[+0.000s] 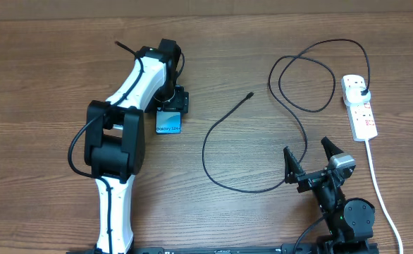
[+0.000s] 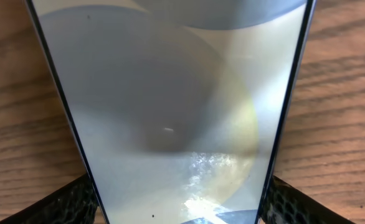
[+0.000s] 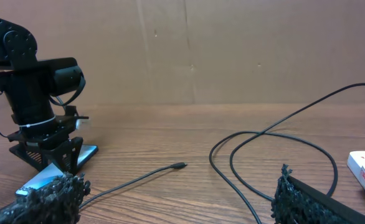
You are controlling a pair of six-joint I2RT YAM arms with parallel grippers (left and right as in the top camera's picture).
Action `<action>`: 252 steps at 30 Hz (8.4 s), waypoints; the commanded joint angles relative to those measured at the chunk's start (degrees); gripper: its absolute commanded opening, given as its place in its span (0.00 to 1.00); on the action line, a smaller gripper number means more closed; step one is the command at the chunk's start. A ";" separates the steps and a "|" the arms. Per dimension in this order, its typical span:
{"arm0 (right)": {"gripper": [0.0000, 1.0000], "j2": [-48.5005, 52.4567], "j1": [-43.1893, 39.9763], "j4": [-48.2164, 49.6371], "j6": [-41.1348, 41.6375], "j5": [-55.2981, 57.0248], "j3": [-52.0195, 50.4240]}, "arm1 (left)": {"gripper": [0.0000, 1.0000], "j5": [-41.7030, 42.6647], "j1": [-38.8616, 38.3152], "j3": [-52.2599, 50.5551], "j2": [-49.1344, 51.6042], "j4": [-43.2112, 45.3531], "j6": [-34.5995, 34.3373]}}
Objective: Plug charger to phone and switch on socket
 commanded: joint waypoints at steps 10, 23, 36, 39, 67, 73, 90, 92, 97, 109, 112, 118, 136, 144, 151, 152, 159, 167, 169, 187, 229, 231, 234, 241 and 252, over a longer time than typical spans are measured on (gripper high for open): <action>1.00 -0.44 0.33 0.17 0.17 0.37 -0.61 | 0.96 -0.26 -2.54 -1.33 1.18 0.20 3.28; 1.00 -0.44 0.33 0.17 0.15 0.37 -0.61 | 0.97 -1.36 -2.58 -1.33 1.18 4.72 7.02; 1.00 -0.44 0.33 0.17 0.17 0.37 -0.61 | 0.82 -1.33 -2.58 -1.75 1.18 4.48 6.56; 1.00 -0.44 0.33 0.17 0.17 0.37 -0.61 | 0.79 -0.81 -2.58 -1.75 1.18 4.20 6.25; 1.00 -0.44 0.33 0.17 0.17 0.37 -0.61 | 0.73 7.32 0.17 20.48 1.14 -14.58 -9.14; 1.00 -0.44 0.33 0.17 0.15 0.37 -0.61 | 0.74 8.35 0.17 23.28 1.11 -17.64 -13.92; 1.00 -0.44 0.33 0.17 0.15 0.96 -0.61 | 0.73 16.46 0.52 24.06 1.11 -18.03 -17.62; 1.00 -0.44 0.33 0.17 0.15 0.96 -0.61 | 0.74 17.73 0.74 24.06 1.11 -18.03 -17.73; 1.00 -0.44 0.33 0.17 0.15 0.92 -0.61 | 0.74 21.59 1.97 24.06 1.11 -18.53 -18.18; 1.00 -0.44 0.33 0.17 0.15 0.79 -0.61 | 0.73 40.96 5.18 24.04 1.11 -25.11 -18.60; 1.00 -0.44 0.33 0.17 0.15 0.79 -0.61 | 0.69 45.13 6.16 24.04 1.11 -27.39 -22.25; 1.00 -0.44 0.33 0.17 0.15 0.79 -0.61 | 0.70 52.57 7.19 24.04 1.11 -30.82 -27.65; 1.00 -0.44 0.33 0.17 0.15 0.79 -0.61 | 0.65 63.87 9.09 24.04 1.11 -31.10 -33.62; 1.00 -0.44 0.33 0.17 0.15 0.79 -0.61 | 0.66 63.65 9.11 24.04 1.11 -31.08 -33.57; 1.00 -0.44 0.33 0.17 0.15 0.79 -0.61 | 0.67 62.53 9.11 24.04 1.11 -31.08 -33.59; 1.00 -0.44 0.33 0.17 0.15 0.79 -0.61 | 0.67 62.53 9.11 24.04 1.11 -31.06 -33.59; 1.00 -0.44 0.28 -0.07 0.13 3.56 -0.61 | 0.69 56.11 9.09 24.04 1.11 -29.62 -33.62; 1.00 -0.44 0.28 -0.48 0.20 6.71 -0.61 | 0.72 39.43 9.03 24.04 1.11 -28.87 -33.59; 1.00 -0.44 0.28 -0.48 2.14 6.75 -0.61 | 0.72 34.34 9.01 24.04 1.11 -28.20 -33.59; 1.00 13.73 0.28 -6.82 22.56 1.07 8.04 | 0.68 11.54 8.98 24.04 1.11 -26.75 -30.97; 0.87 92.04 0.15 -42.18 26.43 -18.97 85.92 | 0.70 13.27 8.68 24.04 1.11 -26.80 -30.97; 0.83 94.55 0.17 -41.55 29.00 -18.97 85.90 | 0.70 13.29 8.66 24.04 1.11 -26.80 -30.97; 0.77 98.44 0.35 -40.41 30.08 -18.95 85.83 | 0.70 13.29 8.68 24.04 1.11 -26.80 -30.97; 0.63 105.83 0.39 -39.63 36.44 -18.93 85.09 | 0.70 13.29 8.66 24.04 1.11 -26.80 -30.99; 0.56 108.48 0.52 -39.12 39.43 -17.25 84.39 | 0.70 13.33 8.66 24.04 1.11 -26.80 -31.06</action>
